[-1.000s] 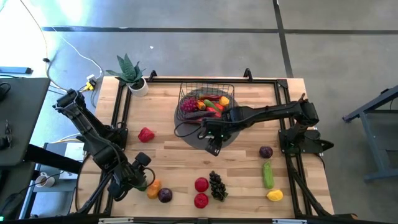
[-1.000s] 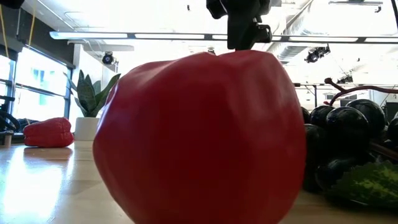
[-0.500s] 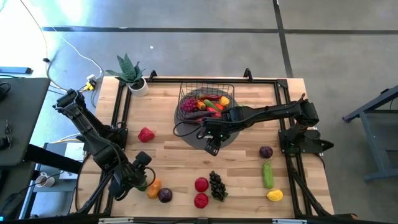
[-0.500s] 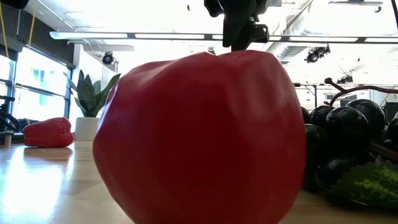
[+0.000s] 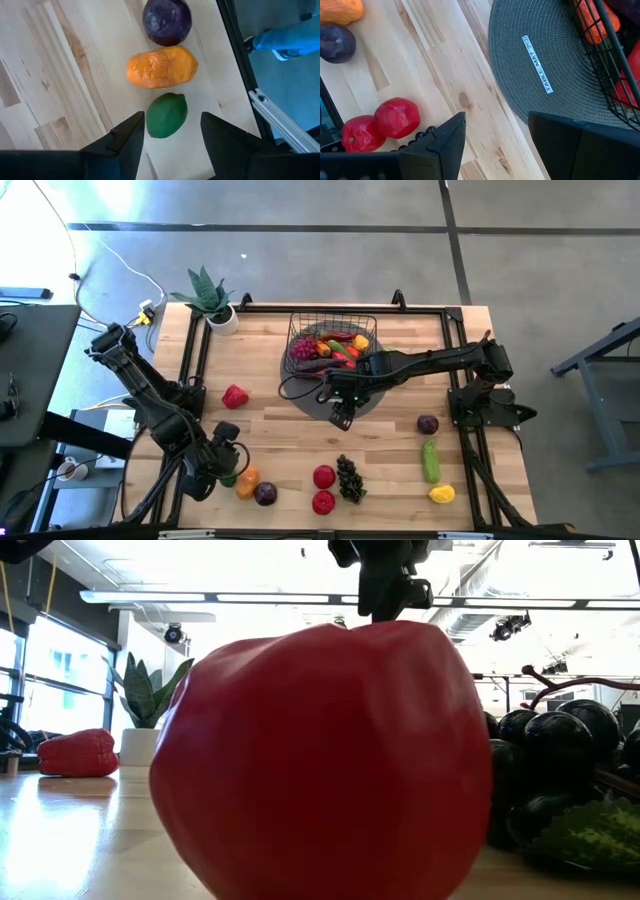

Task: Build produce basket
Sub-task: Put the green lime into the wire basket

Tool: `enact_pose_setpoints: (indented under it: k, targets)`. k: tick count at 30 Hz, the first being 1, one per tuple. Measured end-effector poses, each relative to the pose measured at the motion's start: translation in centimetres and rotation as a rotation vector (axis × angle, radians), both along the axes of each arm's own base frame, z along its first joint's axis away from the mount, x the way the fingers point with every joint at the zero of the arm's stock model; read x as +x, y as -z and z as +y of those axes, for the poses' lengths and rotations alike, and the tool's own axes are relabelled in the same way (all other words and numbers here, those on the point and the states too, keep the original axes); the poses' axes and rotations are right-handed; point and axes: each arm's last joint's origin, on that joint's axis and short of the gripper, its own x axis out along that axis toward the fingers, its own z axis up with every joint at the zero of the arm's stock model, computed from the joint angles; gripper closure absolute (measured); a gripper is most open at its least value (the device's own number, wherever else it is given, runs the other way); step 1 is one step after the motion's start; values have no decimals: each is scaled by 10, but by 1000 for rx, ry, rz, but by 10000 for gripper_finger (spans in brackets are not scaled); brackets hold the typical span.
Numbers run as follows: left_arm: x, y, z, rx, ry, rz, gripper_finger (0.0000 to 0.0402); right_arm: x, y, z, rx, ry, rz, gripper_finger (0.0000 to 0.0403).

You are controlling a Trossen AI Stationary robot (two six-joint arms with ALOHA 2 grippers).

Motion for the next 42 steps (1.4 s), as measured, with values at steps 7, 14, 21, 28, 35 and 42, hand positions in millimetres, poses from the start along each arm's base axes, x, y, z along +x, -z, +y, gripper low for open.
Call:
enact_pose_setpoints:
  k: [7,14,21,28,35,42]
  targets:
    - [4,-2,-3,-23,-4,-45,218,0,0,0,0,1,0,206]
    - [1,-2,-6,-22,73,-49,217,0,0,0,0,0,0,206]
    - [-6,-1,-12,21,167,-64,167,0,0,0,0,1,0,206]
    - [-9,8,-17,130,224,-51,75,0,0,0,0,1,0,206]
    - [-12,42,-18,150,211,-3,63,0,0,0,0,1,-3,206]
    - [-16,66,-14,127,180,5,62,1,0,0,1,1,-7,206]
